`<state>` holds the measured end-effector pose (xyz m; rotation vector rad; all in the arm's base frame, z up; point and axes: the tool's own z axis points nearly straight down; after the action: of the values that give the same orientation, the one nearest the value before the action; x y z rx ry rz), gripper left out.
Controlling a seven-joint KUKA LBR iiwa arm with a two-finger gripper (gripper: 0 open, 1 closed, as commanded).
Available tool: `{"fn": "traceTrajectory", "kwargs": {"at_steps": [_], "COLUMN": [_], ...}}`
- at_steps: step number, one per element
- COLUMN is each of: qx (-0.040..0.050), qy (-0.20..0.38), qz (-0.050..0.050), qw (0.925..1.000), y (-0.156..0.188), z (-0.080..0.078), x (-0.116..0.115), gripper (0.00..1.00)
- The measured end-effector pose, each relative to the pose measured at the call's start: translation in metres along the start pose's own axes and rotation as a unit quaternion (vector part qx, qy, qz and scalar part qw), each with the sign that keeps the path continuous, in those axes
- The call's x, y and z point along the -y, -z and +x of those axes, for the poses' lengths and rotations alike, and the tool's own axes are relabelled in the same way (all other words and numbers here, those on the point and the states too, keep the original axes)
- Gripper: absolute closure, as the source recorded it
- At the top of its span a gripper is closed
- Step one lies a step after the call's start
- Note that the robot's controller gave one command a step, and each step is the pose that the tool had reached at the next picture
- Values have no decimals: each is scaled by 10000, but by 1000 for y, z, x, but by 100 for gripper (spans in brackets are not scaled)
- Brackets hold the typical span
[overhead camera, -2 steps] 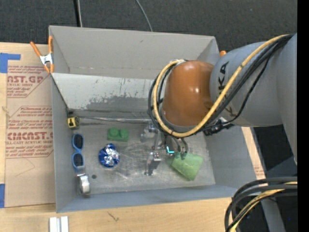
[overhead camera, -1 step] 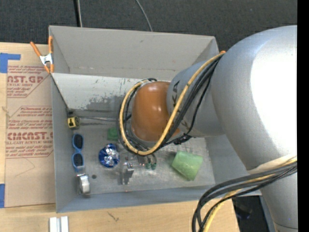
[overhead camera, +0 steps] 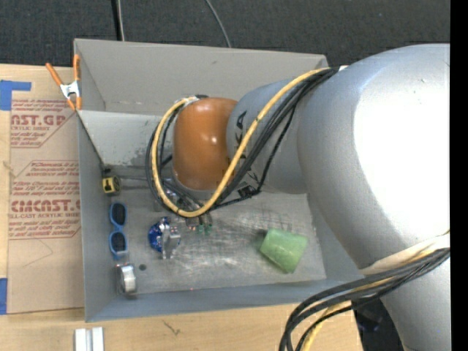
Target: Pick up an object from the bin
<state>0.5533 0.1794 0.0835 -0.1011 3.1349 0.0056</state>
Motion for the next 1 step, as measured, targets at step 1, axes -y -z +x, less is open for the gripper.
{"fn": "traceTrajectory", "kwargs": {"at_steps": [1], "qx": [-23], "qy": [-10], "qz": [8], "qw": [10000], "y": [-1], "z": [2], "x": [2], "gripper": [100]}}
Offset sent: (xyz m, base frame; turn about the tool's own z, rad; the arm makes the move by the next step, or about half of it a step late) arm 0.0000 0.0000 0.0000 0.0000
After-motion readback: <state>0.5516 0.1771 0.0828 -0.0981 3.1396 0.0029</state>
